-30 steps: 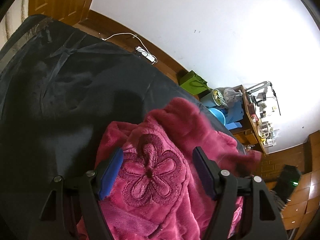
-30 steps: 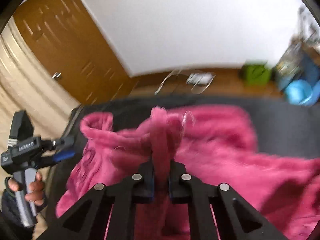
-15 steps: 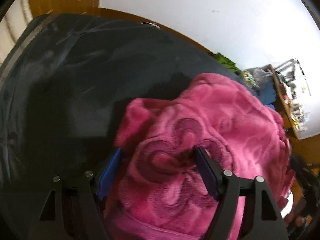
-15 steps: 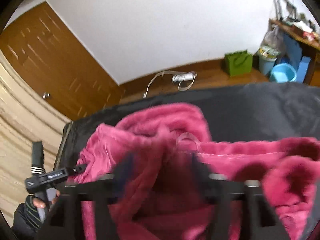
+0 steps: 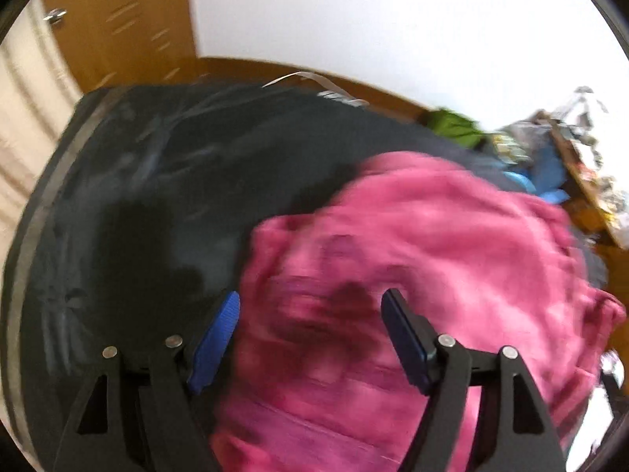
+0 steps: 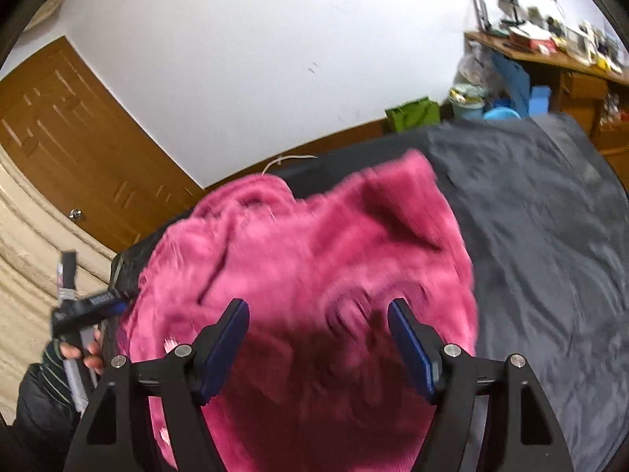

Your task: Fold clothes

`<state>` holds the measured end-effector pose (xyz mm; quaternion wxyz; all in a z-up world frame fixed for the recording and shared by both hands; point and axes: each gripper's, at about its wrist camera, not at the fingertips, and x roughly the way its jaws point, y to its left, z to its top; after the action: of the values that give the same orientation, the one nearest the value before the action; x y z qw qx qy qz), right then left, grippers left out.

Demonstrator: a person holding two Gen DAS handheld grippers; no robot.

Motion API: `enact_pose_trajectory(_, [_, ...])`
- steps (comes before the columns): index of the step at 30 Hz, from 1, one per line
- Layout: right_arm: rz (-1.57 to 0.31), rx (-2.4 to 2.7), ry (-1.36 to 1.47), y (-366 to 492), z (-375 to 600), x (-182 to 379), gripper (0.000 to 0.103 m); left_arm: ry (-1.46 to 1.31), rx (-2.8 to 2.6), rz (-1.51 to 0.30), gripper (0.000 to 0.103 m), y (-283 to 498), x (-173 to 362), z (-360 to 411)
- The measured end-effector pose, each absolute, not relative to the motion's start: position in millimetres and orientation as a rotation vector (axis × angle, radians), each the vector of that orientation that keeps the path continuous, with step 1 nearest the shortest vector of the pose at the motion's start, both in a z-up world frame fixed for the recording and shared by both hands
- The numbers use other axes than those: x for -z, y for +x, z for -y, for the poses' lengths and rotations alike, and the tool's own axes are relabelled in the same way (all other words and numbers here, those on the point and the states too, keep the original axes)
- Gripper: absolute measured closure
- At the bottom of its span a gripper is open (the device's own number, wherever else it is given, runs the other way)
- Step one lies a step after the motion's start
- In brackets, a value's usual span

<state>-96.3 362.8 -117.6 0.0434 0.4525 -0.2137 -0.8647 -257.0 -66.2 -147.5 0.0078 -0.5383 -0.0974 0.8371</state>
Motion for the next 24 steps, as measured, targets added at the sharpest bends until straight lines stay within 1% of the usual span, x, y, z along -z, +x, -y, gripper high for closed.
enact_pose_trajectory(1, [0.671, 2.638, 1.391, -93, -366, 121, 0.028, -1.624, -2.594, 0.287, 0.025, -254, 138, 52])
enact_pose_trajectory(4, [0.719, 2.627, 1.403, -83, -373, 128, 0.028, -1.432, -2.503, 0.152, 0.025, -242, 108, 2])
enact_pose_trajectory(6, [0.732, 2.621, 1.401, -79, -375, 130, 0.028, -1.31, -2.414, 0.008, 0.025, -230, 93, -36])
enact_pose_trajectory(9, [0.713, 2.617, 1.392, -70, -377, 129, 0.028, -1.148, -2.301, -0.272, 0.025, -210, 83, -91])
enact_pose_trajectory(10, [0.708, 2.614, 1.392, -68, -377, 129, 0.028, -1.098, -2.268, -0.363, 0.025, -204, 84, -105])
enact_pose_trajectory(13, [0.721, 2.605, 1.393, -57, -384, 131, 0.028, -1.022, -2.166, -0.552, 0.025, -192, 91, -139])
enact_pose_trajectory(17, [0.766, 2.605, 1.397, -43, -397, 132, 0.028, -0.987, -2.06, -0.705, 0.025, -173, 107, -161])
enact_pose_trajectory(21, [0.788, 2.605, 1.392, -34, -406, 132, 0.028, -0.981, -1.967, -0.777, 0.025, -164, 120, -178])
enact_pose_trajectory(24, [0.8, 2.593, 1.391, -31, -409, 132, 0.028, -0.997, -1.903, -0.844, 0.025, -171, 136, -189])
